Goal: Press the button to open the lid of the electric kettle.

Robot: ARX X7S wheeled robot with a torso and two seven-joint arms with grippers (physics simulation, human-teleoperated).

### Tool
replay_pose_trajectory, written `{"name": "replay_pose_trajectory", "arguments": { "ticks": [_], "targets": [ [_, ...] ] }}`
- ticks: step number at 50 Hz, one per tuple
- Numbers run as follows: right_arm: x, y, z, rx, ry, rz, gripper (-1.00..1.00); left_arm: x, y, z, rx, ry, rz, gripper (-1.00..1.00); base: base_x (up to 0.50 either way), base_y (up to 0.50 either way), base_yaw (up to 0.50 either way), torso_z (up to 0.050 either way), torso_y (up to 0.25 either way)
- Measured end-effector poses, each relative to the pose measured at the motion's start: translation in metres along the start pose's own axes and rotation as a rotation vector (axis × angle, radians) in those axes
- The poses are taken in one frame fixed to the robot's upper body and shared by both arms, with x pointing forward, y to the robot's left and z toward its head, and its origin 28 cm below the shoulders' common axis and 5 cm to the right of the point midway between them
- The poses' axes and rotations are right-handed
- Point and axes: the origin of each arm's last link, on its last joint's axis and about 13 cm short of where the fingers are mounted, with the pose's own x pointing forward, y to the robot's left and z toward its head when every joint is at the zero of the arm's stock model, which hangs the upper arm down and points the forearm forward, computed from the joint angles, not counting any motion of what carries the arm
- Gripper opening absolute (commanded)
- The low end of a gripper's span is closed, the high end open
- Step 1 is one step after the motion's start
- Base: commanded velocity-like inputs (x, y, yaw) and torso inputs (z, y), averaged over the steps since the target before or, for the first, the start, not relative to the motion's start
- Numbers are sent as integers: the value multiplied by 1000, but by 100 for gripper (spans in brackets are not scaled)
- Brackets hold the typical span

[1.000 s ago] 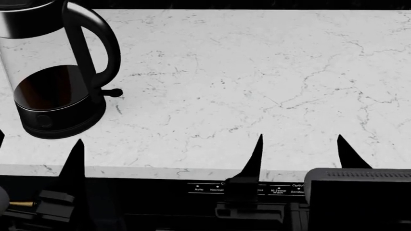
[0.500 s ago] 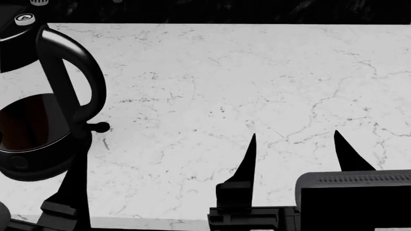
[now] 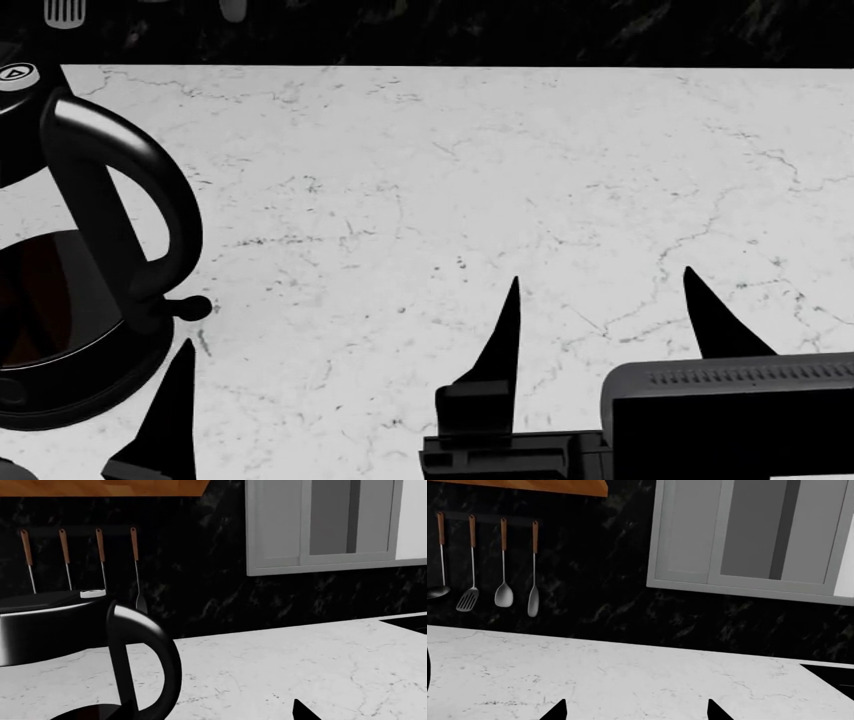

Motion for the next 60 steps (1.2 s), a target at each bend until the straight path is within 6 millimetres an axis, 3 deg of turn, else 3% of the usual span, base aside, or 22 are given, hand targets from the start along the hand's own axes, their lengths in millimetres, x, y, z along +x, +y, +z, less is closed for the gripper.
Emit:
{"name": "replay_pose_trajectory", "arguments": {
  "ticks": [11,25,28,40,49,60],
  "targets": [
    [0,-2,-2,6,-7,-7,100,1,1,8,-9,-41,3,100,0,0,0,0,0],
    [0,-3,-4,8,1,-13,100,11,15,35,-48,-101,43,100,0,0,0,0,0],
    [0,-4,-4,7,1,-16,100,22,19,42,-18,-40,48,100,0,0,0,0,0],
    [-1,-6,-2,12,6,-30,100,80,45,121,61,-46,29,100,0,0,0,0,0],
    [0,-7,-5,16,13,-32,100,100,59,177,112,-74,16,100,0,0,0,0,0],
    [0,-7,-7,14,23,-31,100,122,73,211,153,43,-50,100,0,0,0,0,0]
  ]
}}
